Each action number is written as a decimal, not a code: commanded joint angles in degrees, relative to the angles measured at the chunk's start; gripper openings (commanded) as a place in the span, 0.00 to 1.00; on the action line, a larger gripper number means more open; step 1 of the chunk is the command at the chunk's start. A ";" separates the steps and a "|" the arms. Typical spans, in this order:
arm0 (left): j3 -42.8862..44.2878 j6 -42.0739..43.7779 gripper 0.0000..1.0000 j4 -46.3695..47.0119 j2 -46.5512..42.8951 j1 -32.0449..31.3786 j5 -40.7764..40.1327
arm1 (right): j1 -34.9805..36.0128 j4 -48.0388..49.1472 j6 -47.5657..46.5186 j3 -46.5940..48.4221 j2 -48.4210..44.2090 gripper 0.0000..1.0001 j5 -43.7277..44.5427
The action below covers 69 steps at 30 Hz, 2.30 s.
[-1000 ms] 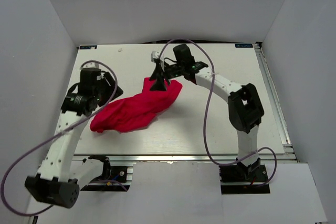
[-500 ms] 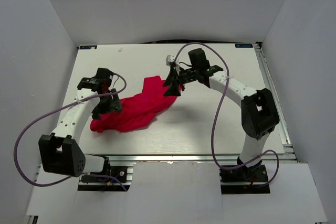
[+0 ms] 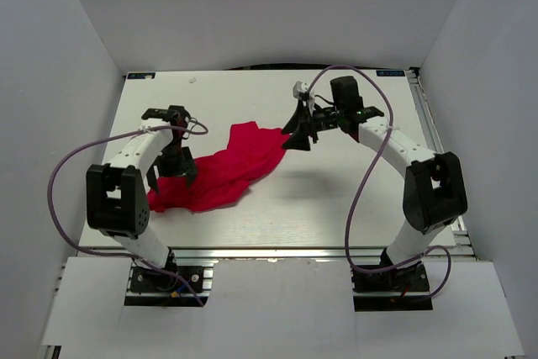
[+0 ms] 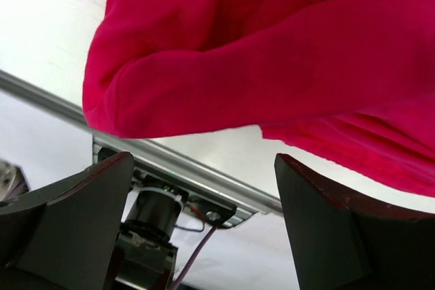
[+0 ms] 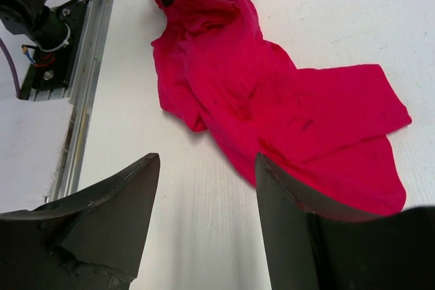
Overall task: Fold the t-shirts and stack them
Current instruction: Flatten out the tshirt
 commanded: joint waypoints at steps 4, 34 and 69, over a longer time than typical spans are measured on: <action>4.59 0.30 0.93 -1.64 3.87 0.21 -1.15 | -2.69 3.49 3.05 -3.65 -3.53 0.64 -3.41; 1.86 6.90 0.61 5.22 6.79 0.30 2.99 | -6.74 4.90 3.93 -7.35 -5.12 0.64 -4.21; 11.78 4.79 0.00 5.31 -0.76 0.30 3.33 | -6.65 -0.54 -0.12 -7.44 -5.03 0.64 -4.65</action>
